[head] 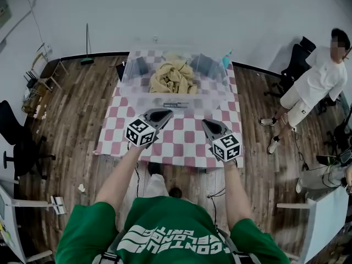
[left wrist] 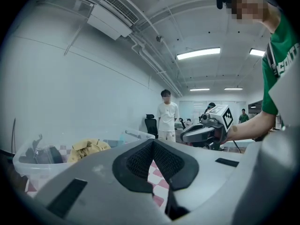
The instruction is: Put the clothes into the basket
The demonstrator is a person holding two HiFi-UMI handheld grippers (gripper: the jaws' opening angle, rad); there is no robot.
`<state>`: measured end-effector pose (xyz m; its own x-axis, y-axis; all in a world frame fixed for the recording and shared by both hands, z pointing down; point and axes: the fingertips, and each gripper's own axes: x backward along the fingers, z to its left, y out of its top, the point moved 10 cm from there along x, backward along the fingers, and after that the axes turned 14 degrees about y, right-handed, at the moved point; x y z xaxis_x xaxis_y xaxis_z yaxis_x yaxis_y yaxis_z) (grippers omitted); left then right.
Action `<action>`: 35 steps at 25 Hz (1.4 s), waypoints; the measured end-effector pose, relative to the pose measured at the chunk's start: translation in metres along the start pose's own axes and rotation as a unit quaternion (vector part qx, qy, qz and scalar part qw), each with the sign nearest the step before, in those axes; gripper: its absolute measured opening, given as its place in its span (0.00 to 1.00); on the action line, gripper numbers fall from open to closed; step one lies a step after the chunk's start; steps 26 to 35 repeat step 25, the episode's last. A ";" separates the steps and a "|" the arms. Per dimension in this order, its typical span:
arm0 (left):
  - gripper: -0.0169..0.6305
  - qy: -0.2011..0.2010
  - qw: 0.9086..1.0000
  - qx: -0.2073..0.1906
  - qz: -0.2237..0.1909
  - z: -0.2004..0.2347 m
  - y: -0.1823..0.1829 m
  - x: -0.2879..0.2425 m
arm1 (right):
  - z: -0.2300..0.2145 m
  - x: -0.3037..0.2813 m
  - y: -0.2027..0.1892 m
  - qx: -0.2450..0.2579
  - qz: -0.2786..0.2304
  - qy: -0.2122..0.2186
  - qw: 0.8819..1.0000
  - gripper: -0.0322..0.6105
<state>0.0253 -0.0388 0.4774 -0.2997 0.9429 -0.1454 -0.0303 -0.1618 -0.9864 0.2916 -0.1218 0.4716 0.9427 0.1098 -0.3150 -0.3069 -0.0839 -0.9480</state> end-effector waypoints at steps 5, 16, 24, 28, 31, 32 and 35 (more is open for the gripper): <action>0.03 0.005 1.000 -0.001 -0.001 -0.002 -0.001 0.002 | 0.000 0.003 -0.002 -0.002 -0.001 0.000 1.000 0.06; 0.03 0.009 1.000 0.001 0.005 -0.007 -0.005 0.001 | -0.006 0.014 -0.008 -0.001 0.004 -0.009 1.000 0.06; 0.03 0.014 1.000 -0.003 0.007 -0.009 -0.007 -0.003 | -0.013 0.020 -0.014 -0.001 0.005 -0.015 1.000 0.06; 0.03 0.015 1.000 -0.004 0.007 -0.009 -0.008 -0.004 | -0.014 0.021 -0.015 0.000 0.005 -0.016 1.000 0.06; 0.03 0.015 1.000 -0.004 0.007 -0.009 -0.008 -0.004 | -0.014 0.021 -0.015 0.000 0.005 -0.016 1.000 0.06; 0.03 0.015 1.000 -0.004 0.007 -0.009 -0.008 -0.004 | -0.014 0.021 -0.015 0.000 0.005 -0.016 1.000 0.06; 0.03 0.015 1.000 -0.004 0.007 -0.009 -0.008 -0.004 | -0.014 0.021 -0.015 0.000 0.005 -0.016 1.000 0.06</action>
